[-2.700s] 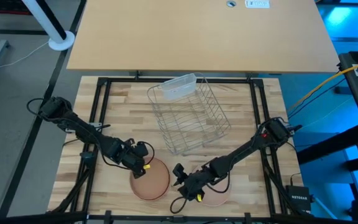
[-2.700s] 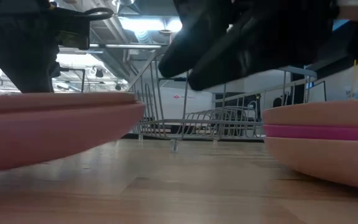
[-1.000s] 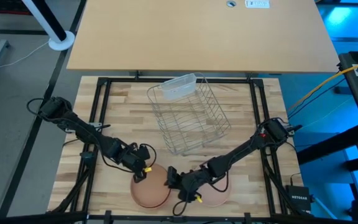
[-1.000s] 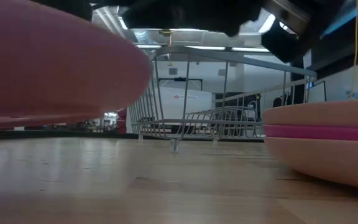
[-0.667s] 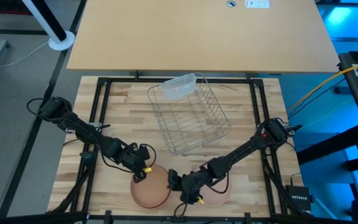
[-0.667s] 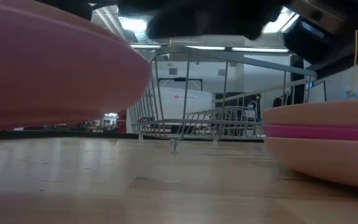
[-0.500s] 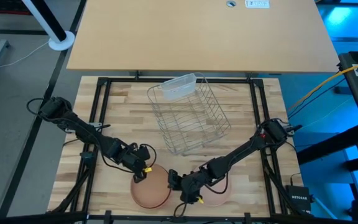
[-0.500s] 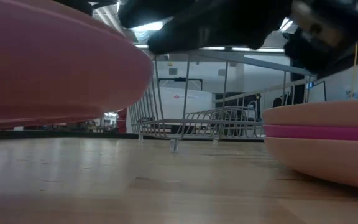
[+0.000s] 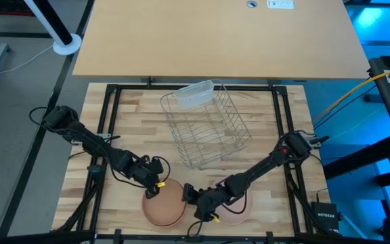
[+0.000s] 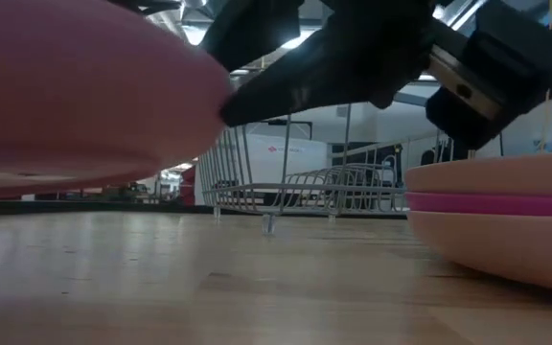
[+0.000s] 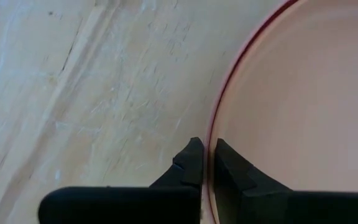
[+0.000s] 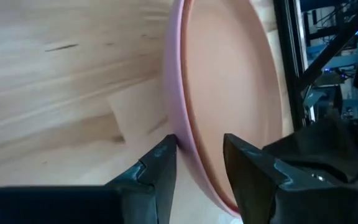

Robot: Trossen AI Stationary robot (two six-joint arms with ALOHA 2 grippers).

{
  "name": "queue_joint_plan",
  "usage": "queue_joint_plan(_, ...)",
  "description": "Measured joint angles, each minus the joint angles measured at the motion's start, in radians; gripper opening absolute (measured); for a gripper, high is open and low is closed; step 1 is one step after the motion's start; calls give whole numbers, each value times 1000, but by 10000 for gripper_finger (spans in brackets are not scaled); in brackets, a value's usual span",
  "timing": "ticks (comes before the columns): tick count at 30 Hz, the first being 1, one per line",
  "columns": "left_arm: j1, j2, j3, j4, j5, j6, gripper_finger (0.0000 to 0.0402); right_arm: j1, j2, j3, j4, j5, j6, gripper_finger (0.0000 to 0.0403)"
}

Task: Sort dishes
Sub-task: Put the brown plate in the dish rack

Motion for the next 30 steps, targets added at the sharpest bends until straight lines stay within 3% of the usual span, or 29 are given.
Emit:
queue_joint_plan(6, 0, 0, 0, 0, 1, 1, 5, 33, -6, 1, -61, 47, -4, 137)
queue_joint_plan(17, 0, 0, 0, -1, 1, 1, 6, 38, -6, 1, 38, 155, -91, 137)
queue_joint_plan(30, 0, 0, 0, 5, 1, 1, 7, 39, -7, 1, 45, 15, -102, 137)
